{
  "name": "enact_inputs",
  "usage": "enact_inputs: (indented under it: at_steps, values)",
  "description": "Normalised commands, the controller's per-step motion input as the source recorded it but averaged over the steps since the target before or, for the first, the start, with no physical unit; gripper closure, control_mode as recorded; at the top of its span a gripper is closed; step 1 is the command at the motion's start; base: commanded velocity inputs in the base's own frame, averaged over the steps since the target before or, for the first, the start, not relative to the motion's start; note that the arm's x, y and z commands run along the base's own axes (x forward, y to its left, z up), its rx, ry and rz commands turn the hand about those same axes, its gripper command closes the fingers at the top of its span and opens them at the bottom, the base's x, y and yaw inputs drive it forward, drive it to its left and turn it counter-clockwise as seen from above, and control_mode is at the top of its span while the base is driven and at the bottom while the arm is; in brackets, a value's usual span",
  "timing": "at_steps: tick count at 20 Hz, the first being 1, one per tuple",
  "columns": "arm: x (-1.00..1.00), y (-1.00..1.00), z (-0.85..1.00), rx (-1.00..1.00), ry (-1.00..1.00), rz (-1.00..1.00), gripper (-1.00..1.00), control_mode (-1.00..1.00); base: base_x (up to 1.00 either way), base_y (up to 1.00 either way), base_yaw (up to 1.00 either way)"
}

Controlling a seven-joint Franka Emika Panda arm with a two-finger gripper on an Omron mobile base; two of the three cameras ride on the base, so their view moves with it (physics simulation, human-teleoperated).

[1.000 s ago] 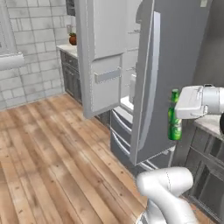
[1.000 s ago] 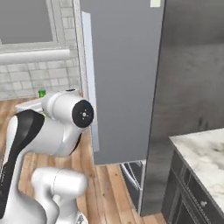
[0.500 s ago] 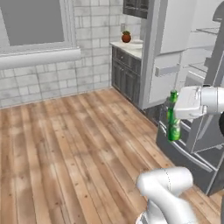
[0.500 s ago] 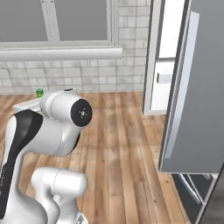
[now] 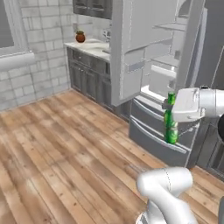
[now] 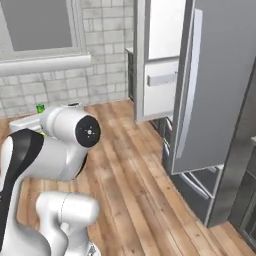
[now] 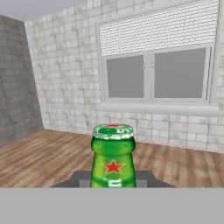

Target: Place the beer and liquor on the top shelf of the fridge to keep them out of children's reach, and place the tomato on lower shelves for easy access.

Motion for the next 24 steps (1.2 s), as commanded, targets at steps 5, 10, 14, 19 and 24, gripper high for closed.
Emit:
enact_inputs:
  at_steps: [5,10,14,19,24]
  values:
    - [0.0,0.0,0.0,0.0,0.0,0.0,1.0,1.0,0.31,0.46,-0.75]
    - [0.0,0.0,0.0,0.0,0.0,0.0,1.0,1.0,0.44,0.71,-0.61]
    - [0.0,0.0,0.0,0.0,0.0,0.0,1.0,1.0,0.38,0.82,-0.47]
    - [0.0,0.0,0.0,0.0,0.0,0.0,1.0,1.0,0.32,0.73,-0.39]
    - [0.0,0.0,0.0,0.0,0.0,0.0,1.0,1.0,0.38,0.54,-0.34]
